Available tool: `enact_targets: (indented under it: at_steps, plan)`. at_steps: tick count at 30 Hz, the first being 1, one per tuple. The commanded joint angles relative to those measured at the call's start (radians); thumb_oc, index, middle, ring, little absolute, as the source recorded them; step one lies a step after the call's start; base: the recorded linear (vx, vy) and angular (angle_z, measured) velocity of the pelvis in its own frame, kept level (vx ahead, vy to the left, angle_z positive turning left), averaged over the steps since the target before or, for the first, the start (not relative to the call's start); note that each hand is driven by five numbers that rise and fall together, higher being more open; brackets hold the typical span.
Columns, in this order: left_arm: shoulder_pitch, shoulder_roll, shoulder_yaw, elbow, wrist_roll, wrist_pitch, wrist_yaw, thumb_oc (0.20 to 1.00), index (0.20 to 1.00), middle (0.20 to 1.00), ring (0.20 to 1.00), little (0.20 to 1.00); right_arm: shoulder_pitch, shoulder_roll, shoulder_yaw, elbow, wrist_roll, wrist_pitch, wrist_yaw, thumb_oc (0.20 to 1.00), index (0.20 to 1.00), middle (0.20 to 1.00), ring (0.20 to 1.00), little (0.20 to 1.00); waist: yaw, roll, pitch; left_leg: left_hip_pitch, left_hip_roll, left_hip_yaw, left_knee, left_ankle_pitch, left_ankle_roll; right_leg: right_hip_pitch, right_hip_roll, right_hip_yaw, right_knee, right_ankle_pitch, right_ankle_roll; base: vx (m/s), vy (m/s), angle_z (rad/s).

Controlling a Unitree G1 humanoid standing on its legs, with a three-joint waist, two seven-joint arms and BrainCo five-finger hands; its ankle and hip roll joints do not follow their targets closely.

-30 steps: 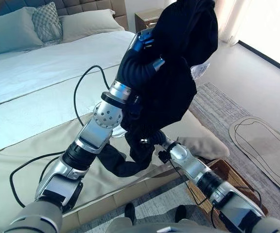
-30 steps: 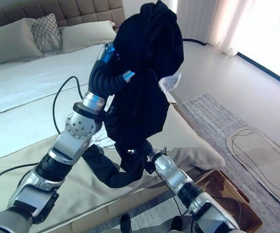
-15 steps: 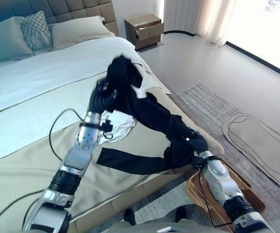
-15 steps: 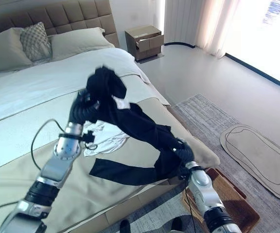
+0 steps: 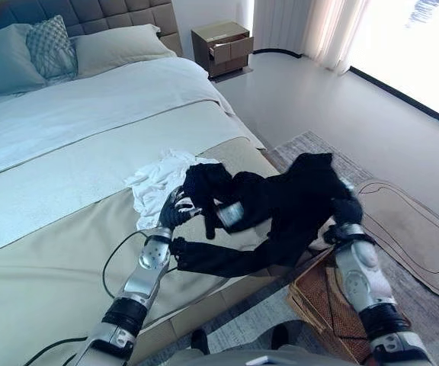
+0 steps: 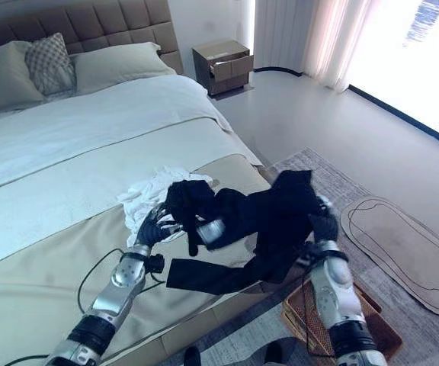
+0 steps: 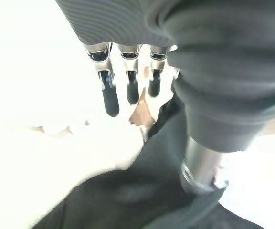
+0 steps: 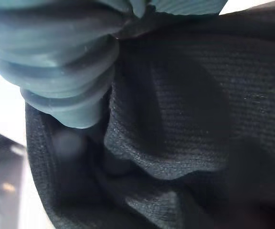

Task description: Pick up clothes into the bucket

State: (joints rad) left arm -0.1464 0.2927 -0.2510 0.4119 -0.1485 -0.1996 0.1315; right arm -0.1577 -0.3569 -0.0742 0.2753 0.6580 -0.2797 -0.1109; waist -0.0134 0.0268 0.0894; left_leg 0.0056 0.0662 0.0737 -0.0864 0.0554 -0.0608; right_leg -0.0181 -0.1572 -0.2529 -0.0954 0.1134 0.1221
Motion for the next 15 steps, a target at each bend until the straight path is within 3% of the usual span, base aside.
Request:
enact_targets:
  at_steps: [1,7,15]
  plan:
    - [-0.008,0.059,0.032,-0.009,-0.070,-0.047,-0.039,1.000,1.000,1.000,1.000,1.000,-0.128,-0.052,-0.094,-0.090,0.023,-0.124,-0.031,0.200,0.200,0.200,0.200,0.200,-0.013,-0.084,-0.029,-0.006,0.015,-0.003,0.081,-0.083,-0.011,0.057,-0.080,-0.021,0.018,-0.015,0.073,0.00,0.000,0.00]
    - [0.095,0.075,0.061,-0.054,-0.134,-0.051,-0.084,1.000,1.000,1.000,1.000,1.000,-0.190,-0.179,-0.193,-0.060,0.085,-0.163,-0.074,0.200,0.200,0.200,0.200,0.200,0.000,-0.097,-0.027,-0.015,0.013,-0.008,0.086,-0.084,-0.011,0.056,-0.077,-0.024,0.018,-0.015,0.073,0.00,0.000,0.00]
    - [0.153,0.073,0.123,-0.077,-0.180,-0.062,-0.089,1.000,1.000,1.000,1.000,1.000,-0.192,-0.330,-0.284,0.004,0.063,-0.177,-0.107,0.200,0.200,0.200,0.200,0.200,0.004,-0.107,-0.025,-0.022,0.014,-0.013,0.086,-0.083,-0.011,0.053,-0.073,-0.023,0.018,-0.015,0.074,0.00,-0.001,0.01]
